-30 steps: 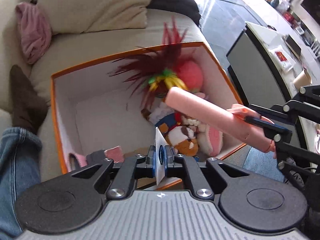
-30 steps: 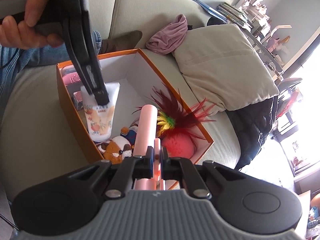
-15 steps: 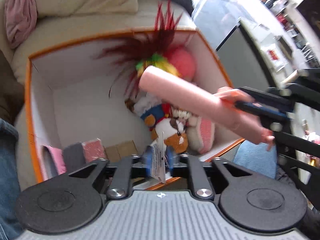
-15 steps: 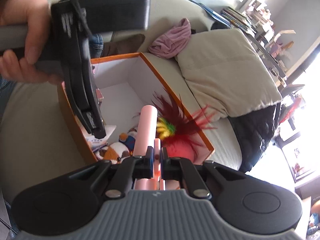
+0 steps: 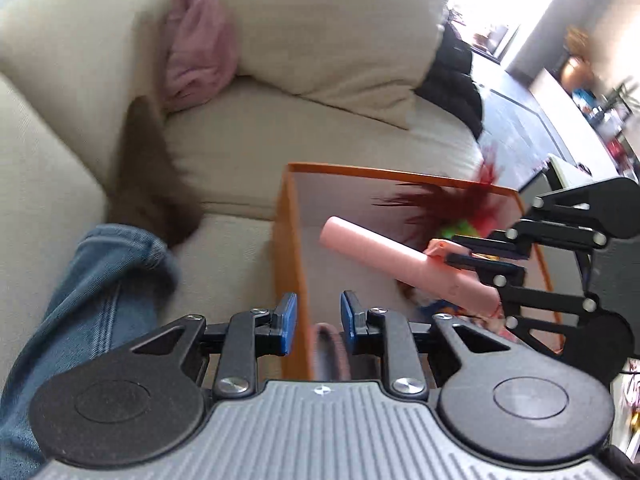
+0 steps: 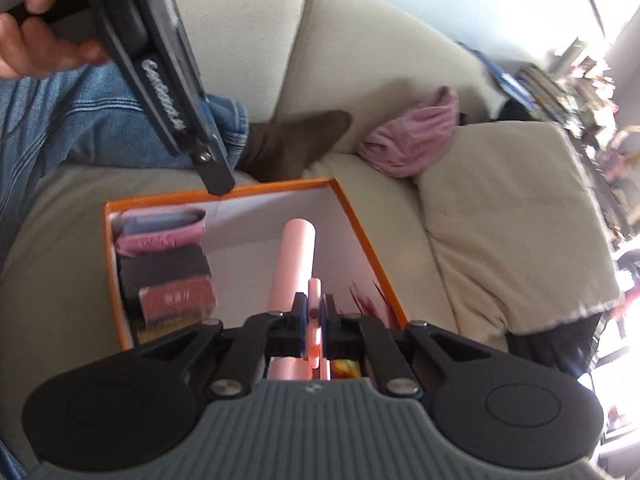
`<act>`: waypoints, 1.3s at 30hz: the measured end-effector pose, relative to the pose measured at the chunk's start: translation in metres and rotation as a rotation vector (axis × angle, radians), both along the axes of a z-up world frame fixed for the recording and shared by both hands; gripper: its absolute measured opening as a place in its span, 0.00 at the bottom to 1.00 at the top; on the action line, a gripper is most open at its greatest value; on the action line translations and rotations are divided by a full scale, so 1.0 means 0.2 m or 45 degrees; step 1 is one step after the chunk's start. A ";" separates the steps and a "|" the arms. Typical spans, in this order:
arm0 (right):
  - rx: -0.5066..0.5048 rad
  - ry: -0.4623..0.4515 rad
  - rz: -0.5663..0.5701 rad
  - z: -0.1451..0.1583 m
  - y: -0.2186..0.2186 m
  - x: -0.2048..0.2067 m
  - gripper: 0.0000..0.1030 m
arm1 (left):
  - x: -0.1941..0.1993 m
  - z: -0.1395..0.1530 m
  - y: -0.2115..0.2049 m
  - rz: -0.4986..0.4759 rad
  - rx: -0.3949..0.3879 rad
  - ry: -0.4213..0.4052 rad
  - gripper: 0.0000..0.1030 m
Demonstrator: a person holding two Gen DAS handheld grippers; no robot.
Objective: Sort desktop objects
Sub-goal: 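Open the left tool to drop the card while the right lowers and releases the pink stick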
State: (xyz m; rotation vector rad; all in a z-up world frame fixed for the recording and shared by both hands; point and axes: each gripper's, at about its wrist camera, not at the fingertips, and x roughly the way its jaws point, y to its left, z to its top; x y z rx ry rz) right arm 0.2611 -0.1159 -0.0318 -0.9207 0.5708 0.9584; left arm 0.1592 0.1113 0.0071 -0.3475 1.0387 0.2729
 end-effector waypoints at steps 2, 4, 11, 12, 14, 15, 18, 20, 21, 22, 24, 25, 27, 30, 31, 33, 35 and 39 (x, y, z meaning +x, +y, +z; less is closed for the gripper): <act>-0.047 0.015 0.053 -0.05 0.08 0.04 0.06 | -0.02 -0.03 0.05 0.021 -0.011 0.003 0.25; -0.096 0.029 0.097 -0.11 0.15 0.08 0.06 | -0.05 -0.06 0.10 0.036 -0.027 0.008 0.25; -0.306 -0.056 0.312 -0.26 0.23 0.15 0.06 | -0.10 -0.16 0.18 0.058 -0.093 0.017 0.25; -0.337 -0.071 0.327 -0.27 0.24 0.17 0.06 | -0.10 -0.18 0.18 0.059 -0.098 0.016 0.25; -0.391 -0.095 0.338 -0.30 0.26 0.21 0.06 | -0.10 -0.19 0.18 0.062 -0.108 0.012 0.25; -0.418 -0.100 0.343 -0.32 0.27 0.22 0.06 | -0.11 -0.19 0.19 0.060 -0.112 0.010 0.25; -0.497 -0.162 0.368 -0.39 0.26 0.24 0.06 | -0.11 -0.20 0.18 0.051 -0.109 0.009 0.25; -0.525 -0.150 0.337 -0.43 0.25 0.26 0.07 | -0.11 -0.20 0.17 0.050 -0.100 0.011 0.26; -0.527 -0.147 0.326 -0.43 0.25 0.26 0.10 | -0.11 -0.20 0.17 0.051 -0.096 0.010 0.25; -0.516 -0.152 0.318 -0.42 0.24 0.25 0.21 | -0.12 -0.19 0.17 0.052 -0.092 0.009 0.25; -0.468 -0.153 0.280 -0.38 0.22 0.26 0.29 | -0.13 -0.18 0.15 0.050 -0.082 0.002 0.25; -0.436 -0.125 0.253 -0.35 0.21 0.26 0.29 | -0.13 -0.17 0.14 0.049 -0.077 -0.007 0.25; -0.345 -0.087 0.185 -0.26 0.18 0.28 0.29 | -0.15 -0.14 0.12 0.041 -0.051 -0.036 0.25; -0.169 -0.024 0.032 -0.10 0.11 0.31 0.29 | -0.17 -0.08 0.06 0.022 0.008 -0.107 0.25; -0.105 -0.011 -0.036 -0.04 0.08 0.31 0.29 | -0.18 -0.06 0.03 0.021 0.035 -0.135 0.25; 0.001 -0.003 -0.172 0.05 0.01 0.28 0.29 | -0.21 -0.02 -0.02 0.018 0.085 -0.181 0.26; 0.085 0.006 -0.267 0.12 -0.04 0.23 0.32 | -0.23 0.00 -0.07 0.012 0.108 -0.221 0.26; 0.242 0.004 -0.419 0.20 -0.14 0.06 0.35 | -0.26 0.04 -0.19 -0.009 0.141 -0.287 0.28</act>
